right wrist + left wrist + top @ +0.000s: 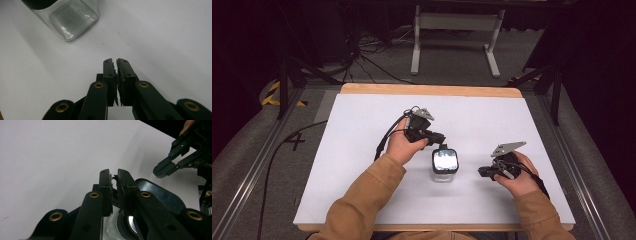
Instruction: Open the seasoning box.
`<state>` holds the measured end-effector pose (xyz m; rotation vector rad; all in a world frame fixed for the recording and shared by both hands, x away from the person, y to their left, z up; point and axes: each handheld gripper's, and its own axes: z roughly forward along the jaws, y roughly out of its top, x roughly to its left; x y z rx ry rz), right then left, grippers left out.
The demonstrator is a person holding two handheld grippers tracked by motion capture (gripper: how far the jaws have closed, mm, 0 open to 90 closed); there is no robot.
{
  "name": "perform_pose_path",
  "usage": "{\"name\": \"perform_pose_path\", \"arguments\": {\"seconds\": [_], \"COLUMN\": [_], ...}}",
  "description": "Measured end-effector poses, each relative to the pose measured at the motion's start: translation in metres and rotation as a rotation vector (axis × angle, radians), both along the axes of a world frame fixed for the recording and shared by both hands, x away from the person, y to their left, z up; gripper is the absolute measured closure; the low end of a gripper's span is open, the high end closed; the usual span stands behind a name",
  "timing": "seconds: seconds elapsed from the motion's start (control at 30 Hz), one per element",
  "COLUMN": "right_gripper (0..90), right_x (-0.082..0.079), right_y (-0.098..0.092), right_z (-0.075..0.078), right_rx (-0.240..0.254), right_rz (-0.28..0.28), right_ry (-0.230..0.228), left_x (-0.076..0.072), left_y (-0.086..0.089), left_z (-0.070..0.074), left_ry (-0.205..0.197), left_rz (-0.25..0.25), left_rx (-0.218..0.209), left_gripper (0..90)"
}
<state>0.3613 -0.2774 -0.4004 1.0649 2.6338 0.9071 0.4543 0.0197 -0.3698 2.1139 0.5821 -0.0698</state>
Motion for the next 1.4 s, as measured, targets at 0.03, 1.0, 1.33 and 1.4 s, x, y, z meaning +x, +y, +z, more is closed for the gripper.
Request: {"name": "perform_pose_path", "arguments": {"seconds": [0.03,1.0,1.33,1.4], "right_gripper": [86.2,89.8,89.9,89.9], "right_x": [0.000,-0.013,-0.016,-0.016], "right_y": [0.000,0.036,0.052,0.052], "right_z": [0.000,0.017,0.019,0.020], "right_rx": [0.002,0.125,0.226,0.235], "right_rz": [-0.002,0.139,0.201,0.201], "right_ry": [0.002,-0.038,-0.058,-0.061], "left_x": [0.000,0.000,0.001,0.002], "left_y": [-0.001,-0.003,-0.002,-0.002], "left_z": [0.000,-0.002,-0.003,-0.003], "left_ry": [0.001,0.007,0.009,0.012], "left_rz": [-0.004,-0.018,-0.016,-0.015], "left_rx": [0.010,0.002,-0.005,0.000], "left_gripper": [83.3,89.8,89.9,89.9]}}
